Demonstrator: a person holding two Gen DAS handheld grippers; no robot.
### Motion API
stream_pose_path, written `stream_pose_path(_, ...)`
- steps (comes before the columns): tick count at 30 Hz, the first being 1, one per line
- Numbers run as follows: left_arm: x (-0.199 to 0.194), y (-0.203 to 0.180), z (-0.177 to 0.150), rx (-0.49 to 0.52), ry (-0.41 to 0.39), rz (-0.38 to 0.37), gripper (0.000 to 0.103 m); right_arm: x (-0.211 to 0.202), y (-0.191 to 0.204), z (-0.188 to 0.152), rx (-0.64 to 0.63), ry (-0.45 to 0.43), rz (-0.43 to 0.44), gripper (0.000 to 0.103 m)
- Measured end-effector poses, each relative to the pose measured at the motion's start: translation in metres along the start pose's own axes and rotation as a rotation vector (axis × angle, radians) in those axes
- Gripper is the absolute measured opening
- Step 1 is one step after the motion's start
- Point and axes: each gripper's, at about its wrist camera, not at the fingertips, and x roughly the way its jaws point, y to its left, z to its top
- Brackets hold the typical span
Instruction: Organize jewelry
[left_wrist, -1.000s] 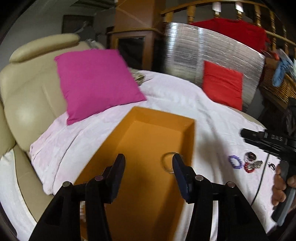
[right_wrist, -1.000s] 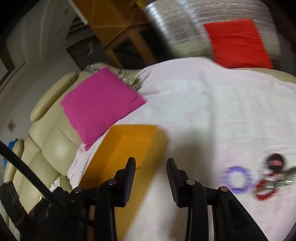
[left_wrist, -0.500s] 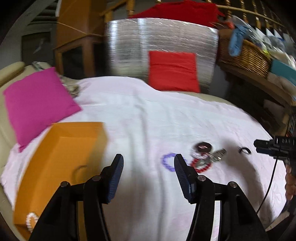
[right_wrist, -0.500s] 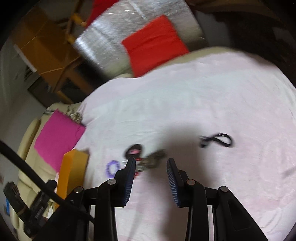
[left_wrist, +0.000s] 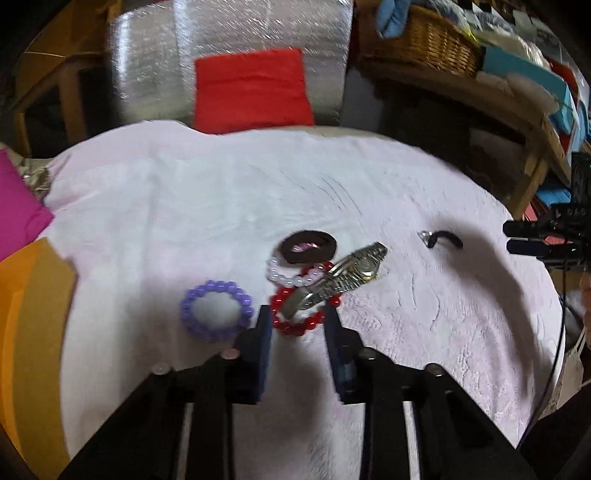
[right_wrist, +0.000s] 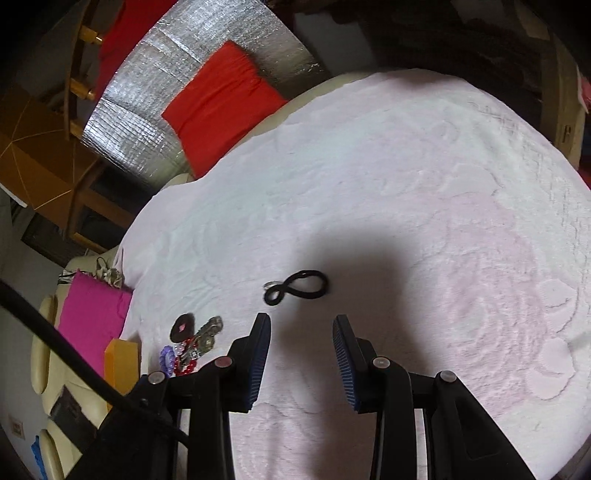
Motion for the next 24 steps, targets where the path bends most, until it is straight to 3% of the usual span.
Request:
stream_pose_path(5, 0.014, 0.001, 0.006, -0.022, 0.037, -0.073, 0.020, 0.004, 0.001, -0.001, 0.000, 0.003, 0.001, 0.038)
stream_pose_path(10, 0.034, -0.002, 0.008, -0.023, 0.077, -0.095, 0.018, 0.007, 0.003, -0.002, -0.007, 0.000, 0.000, 0.038)
stream_pose_path(16, 0.042, -0.005, 0.019, -0.020, 0.050, -0.095, 0.018, 0.008, 0.004, -0.003, -0.013, -0.004, -0.007, 0.038)
stream_pose_path(21, 0.049, 0.004, 0.028, -0.088, 0.039, -0.133, 0.018, 0.009, 0.005, -0.003, -0.015, -0.003, -0.010, 0.038)
stream_pose_path(24, 0.043, 0.006, 0.031, -0.093, 0.005, -0.125, 0.023, 0.009, 0.005, -0.003, -0.017, -0.004, -0.009, 0.038)
